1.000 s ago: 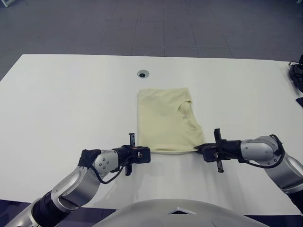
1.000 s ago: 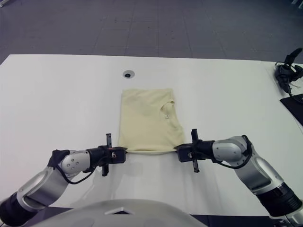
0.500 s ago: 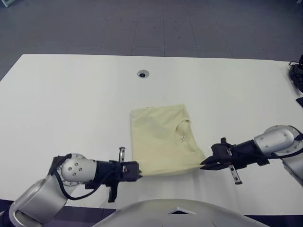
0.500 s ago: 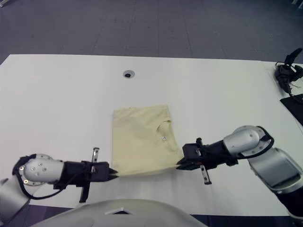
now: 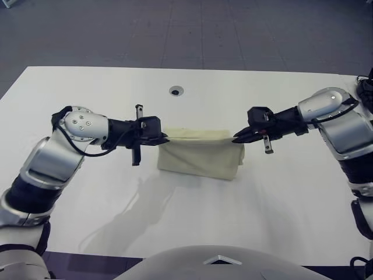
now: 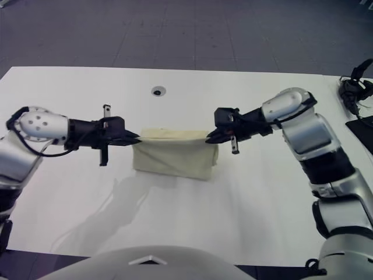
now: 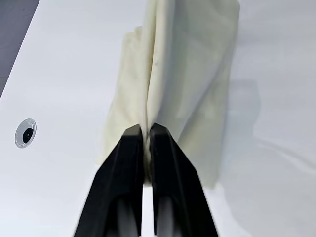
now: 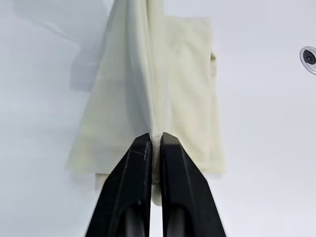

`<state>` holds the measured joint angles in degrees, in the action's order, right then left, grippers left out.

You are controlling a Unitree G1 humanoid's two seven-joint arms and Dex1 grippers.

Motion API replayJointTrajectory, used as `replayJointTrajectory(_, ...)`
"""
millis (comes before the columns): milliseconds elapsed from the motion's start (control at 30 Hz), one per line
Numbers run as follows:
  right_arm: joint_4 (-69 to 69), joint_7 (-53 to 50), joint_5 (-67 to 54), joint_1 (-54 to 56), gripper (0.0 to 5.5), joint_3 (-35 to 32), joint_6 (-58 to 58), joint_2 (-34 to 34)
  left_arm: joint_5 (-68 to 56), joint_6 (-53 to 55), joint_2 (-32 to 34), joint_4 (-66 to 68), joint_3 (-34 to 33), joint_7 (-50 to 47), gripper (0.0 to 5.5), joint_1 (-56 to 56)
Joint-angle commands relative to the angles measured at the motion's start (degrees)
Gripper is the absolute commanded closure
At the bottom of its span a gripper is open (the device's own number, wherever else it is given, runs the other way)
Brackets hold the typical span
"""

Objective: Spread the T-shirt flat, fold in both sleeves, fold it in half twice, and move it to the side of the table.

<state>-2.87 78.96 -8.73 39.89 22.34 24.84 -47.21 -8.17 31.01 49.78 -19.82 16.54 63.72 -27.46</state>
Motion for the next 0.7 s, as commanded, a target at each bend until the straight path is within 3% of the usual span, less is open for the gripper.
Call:
replayJointTrajectory(33,-9.81,-0.60,4.38,4.78,5.43,1.85,-4.82,3.67,2.45,-2.69,-3.53,7.54,2.12,-0.76,5.47,-4.55)
replayJointTrajectory(233,-23.11,-3.76,9.61,7.36,5.43,3.04,-11.84,10.00,8.04,-7.55,-10.31,22.26,4.57,-5.56,5.47,-9.29)
replayJointTrajectory(267,-24.68,-5.76,10.72,7.40,5.43,2.91,-12.90,11.00,8.91,-7.76,-11.38,24.30,4.96,-6.36,5.11,-9.85)
replayJointTrajectory(300,-26.11,-8.05,11.64,7.42,5.07,2.61,-13.61,12.15,9.54,-8.19,-12.53,26.29,4.83,-7.67,4.96,-10.34)
replayJointTrajectory(467,-27.58,-24.04,15.01,6.95,4.34,-2.03,-18.46,16.31,11.35,-6.34,-17.42,33.06,-2.67,-21.54,4.15,-14.72)
replayJointTrajectory(567,-20.24,-24.77,13.07,2.70,3.85,-3.84,-21.00,16.82,13.83,-3.53,-15.92,31.45,-6.58,-28.19,3.64,-14.54)
replayJointTrajectory(700,-12.57,-24.01,14.11,-5.51,3.22,-1.50,-25.68,15.98,15.34,-0.44,-14.10,24.92,-8.48,-30.46,2.98,-9.83)
